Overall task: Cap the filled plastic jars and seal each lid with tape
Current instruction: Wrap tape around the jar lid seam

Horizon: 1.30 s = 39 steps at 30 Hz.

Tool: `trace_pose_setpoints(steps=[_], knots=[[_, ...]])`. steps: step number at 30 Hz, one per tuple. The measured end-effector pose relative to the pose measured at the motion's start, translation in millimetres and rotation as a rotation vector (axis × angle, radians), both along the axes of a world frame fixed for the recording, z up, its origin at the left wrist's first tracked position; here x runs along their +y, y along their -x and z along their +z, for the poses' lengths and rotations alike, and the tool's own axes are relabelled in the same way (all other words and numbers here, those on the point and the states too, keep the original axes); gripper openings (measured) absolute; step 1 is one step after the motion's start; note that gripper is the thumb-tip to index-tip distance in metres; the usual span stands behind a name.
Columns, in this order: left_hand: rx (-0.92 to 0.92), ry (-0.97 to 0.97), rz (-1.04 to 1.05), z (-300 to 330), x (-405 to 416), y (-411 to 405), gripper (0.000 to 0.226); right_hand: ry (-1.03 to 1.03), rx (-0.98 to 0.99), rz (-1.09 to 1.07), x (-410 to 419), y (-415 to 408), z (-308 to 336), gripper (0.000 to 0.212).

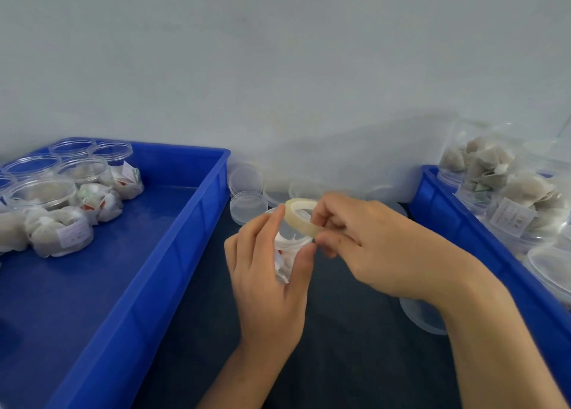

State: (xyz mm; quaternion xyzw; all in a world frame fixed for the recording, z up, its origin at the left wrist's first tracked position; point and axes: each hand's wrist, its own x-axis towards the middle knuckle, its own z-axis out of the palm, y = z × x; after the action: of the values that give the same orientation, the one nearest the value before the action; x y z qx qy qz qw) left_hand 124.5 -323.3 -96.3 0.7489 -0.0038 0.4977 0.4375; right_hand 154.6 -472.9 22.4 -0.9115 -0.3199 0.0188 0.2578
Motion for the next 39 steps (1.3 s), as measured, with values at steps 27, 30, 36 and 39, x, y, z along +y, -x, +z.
trace_pose_setpoints(steps=[27,30,36,39], knots=[[-0.132,0.110,0.053,-10.1,-7.8,1.6,0.024,0.206,-0.421,-0.121,35.6,-3.8,-13.9,0.026],[-0.141,0.080,0.033,-10.6,-10.9,2.8,0.035,0.205,-0.443,-0.133,36.3,-4.5,-14.1,0.030],[-0.154,0.187,-0.065,-10.4,-4.0,2.3,0.028,0.171,-0.402,-0.100,32.0,-7.7,-13.8,0.030],[-0.111,0.441,-0.184,-2.7,3.4,-1.7,0.024,0.060,-0.292,-0.048,25.7,-9.2,-11.3,0.037]])
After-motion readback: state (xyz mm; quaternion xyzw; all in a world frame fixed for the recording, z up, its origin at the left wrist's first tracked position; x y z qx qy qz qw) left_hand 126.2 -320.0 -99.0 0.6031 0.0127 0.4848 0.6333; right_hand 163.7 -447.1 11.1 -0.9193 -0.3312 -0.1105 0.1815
